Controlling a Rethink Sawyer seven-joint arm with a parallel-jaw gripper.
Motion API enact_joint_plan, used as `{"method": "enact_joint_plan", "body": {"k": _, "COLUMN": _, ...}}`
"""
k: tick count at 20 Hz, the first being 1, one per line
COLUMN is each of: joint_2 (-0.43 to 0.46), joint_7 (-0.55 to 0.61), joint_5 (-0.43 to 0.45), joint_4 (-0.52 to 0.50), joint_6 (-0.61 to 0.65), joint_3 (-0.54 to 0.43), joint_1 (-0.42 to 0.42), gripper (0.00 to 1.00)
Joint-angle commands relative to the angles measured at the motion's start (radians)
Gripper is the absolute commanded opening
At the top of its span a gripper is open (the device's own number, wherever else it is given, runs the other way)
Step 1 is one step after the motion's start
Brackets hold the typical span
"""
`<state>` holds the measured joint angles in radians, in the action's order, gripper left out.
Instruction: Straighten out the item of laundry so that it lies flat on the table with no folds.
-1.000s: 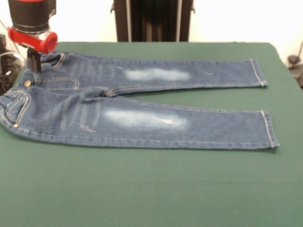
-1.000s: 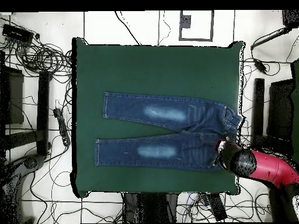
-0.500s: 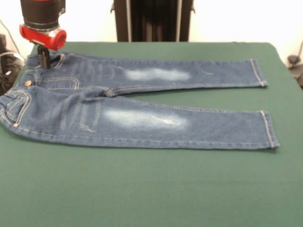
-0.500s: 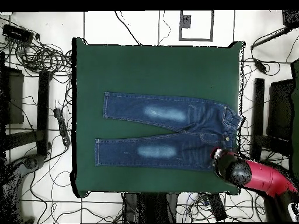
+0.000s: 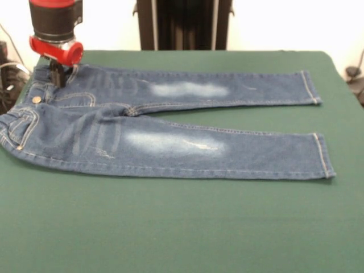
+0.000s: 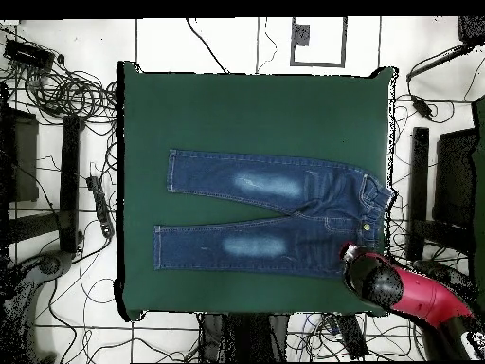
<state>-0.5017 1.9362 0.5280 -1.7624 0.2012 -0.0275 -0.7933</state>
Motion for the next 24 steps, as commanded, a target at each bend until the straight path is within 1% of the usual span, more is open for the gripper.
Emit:
{"method": "enact_joint_plan", "body": {"k": 1, "joint_2": 0.150, "joint_7": 0.185, "joint_5": -0.066, "joint_4": -0.064, "joint_6": -0.038, "joint_3": 0.006, "joint_1": 0.033, "gripper": 0.00}}
{"method": "enact_joint_plan", "body": {"k": 3, "joint_2": 0.171, "joint_7": 0.182, "joint_5": -0.081, "joint_4": -0.055, "joint_6": -0.039, "joint_3": 0.013, "joint_1": 0.041, "gripper": 0.00}}
{"method": "enact_joint_plan", "body": {"k": 5, "joint_2": 0.193, "joint_7": 0.190, "joint_5": -0.095, "joint_4": -0.040, "joint_6": -0.050, "joint_3": 0.038, "joint_1": 0.070, "gripper": 0.00}}
{"method": "enact_joint_plan", "body": {"k": 7, "joint_2": 0.214, "joint_7": 0.191, "joint_5": -0.109, "joint_4": -0.036, "joint_6": -0.071, "joint_3": 0.038, "joint_1": 0.067, "gripper": 0.00}}
{"method": "enact_joint_plan", "body": {"k": 10, "joint_2": 0.216, "joint_7": 0.194, "joint_5": -0.129, "joint_4": -0.044, "joint_6": -0.081, "joint_3": 0.052, "joint_1": 0.072, "gripper": 0.00}}
{"method": "enact_joint_plan", "body": {"k": 11, "joint_2": 0.203, "joint_7": 0.188, "joint_5": -0.135, "joint_4": -0.058, "joint_6": -0.075, "joint_3": 0.052, "joint_1": 0.065, "gripper": 0.00}}
{"method": "enact_joint_plan", "body": {"k": 13, "joint_2": 0.176, "joint_7": 0.157, "joint_5": -0.116, "joint_4": -0.081, "joint_6": -0.097, "joint_3": 0.036, "joint_1": 0.039, "gripper": 0.00}}
{"method": "enact_joint_plan", "body": {"k": 15, "joint_2": 0.139, "joint_7": 0.130, "joint_5": -0.114, "joint_4": -0.112, "joint_6": -0.072, "joint_3": 0.015, "joint_1": 0.004, "gripper": 0.00}}
{"method": "enact_joint_plan", "body": {"k": 17, "joint_2": 0.103, "joint_7": 0.116, "joint_5": -0.102, "joint_4": -0.146, "joint_6": -0.075, "joint_3": 0.012, "joint_1": -0.020, "gripper": 0.00}}
{"method": "enact_joint_plan", "body": {"k": 19, "joint_2": 0.056, "joint_7": 0.100, "joint_5": -0.101, "joint_4": -0.181, "joint_6": -0.047, "joint_3": 0.008, "joint_1": -0.043, "gripper": 0.00}}
{"method": "enact_joint_plan", "body": {"k": 23, "joint_2": -0.023, "joint_7": 0.106, "joint_5": -0.095, "joint_4": -0.246, "joint_6": -0.061, "joint_3": 0.008, "joint_1": -0.091, "gripper": 0.00}}
{"method": "enact_joint_plan", "body": {"k": 24, "joint_2": -0.024, "joint_7": 0.103, "joint_5": -0.091, "joint_4": -0.254, "joint_6": -0.064, "joint_3": 0.005, "joint_1": -0.103, "gripper": 0.00}}
